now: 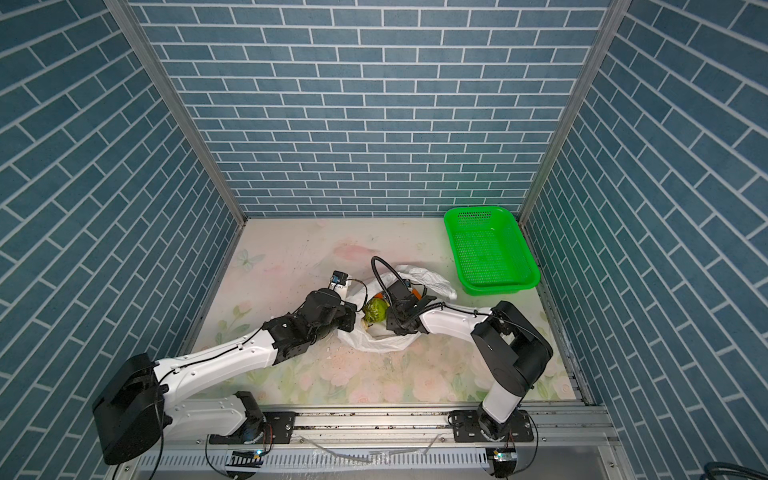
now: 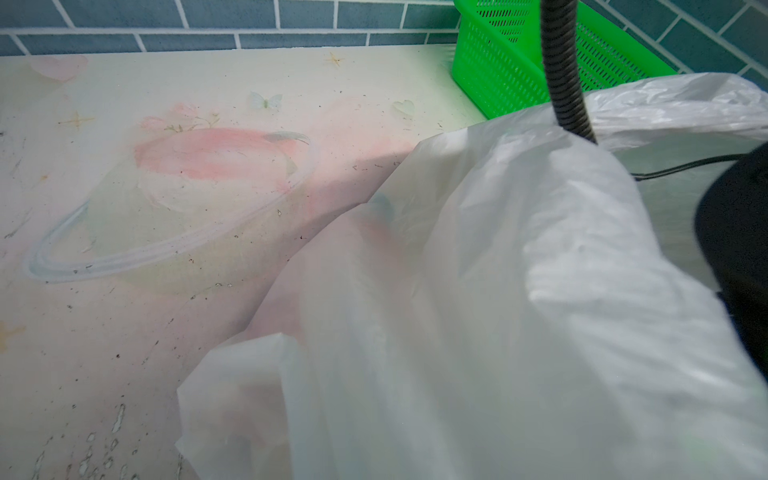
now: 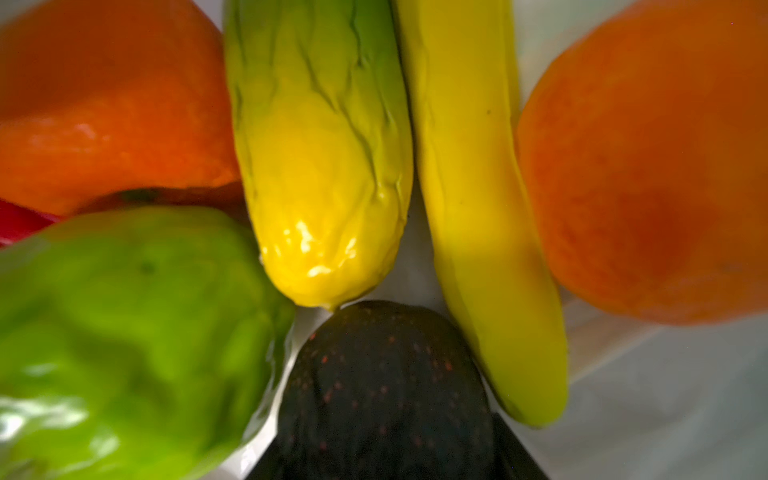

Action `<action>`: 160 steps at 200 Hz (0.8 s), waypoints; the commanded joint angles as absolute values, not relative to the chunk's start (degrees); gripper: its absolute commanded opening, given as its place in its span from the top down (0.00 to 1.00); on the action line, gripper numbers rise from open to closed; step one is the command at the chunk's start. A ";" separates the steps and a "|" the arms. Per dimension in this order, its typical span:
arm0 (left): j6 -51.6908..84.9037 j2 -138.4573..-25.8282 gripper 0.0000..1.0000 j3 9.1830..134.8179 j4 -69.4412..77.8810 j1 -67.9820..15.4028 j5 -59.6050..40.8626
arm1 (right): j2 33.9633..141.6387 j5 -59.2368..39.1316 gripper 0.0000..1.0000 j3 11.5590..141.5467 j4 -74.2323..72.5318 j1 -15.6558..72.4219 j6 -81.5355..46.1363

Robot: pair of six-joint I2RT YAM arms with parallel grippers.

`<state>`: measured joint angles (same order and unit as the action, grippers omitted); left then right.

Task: Untie the knot of the plastic bag and take out the fruit
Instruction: 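Close the right gripper on the dark avocado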

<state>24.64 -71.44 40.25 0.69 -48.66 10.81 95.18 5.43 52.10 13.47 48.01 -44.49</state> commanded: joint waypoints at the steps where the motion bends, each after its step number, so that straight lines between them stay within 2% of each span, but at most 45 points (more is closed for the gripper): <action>1: 25.04 -71.79 1.00 41.25 0.04 -48.96 12.20 | 91.79 4.21 0.53 51.21 14.71 49.18 -42.66; 160: 25.05 -71.85 1.00 40.28 1.50 -48.96 11.94 | 80.73 9.53 0.53 50.10 19.42 50.92 -41.42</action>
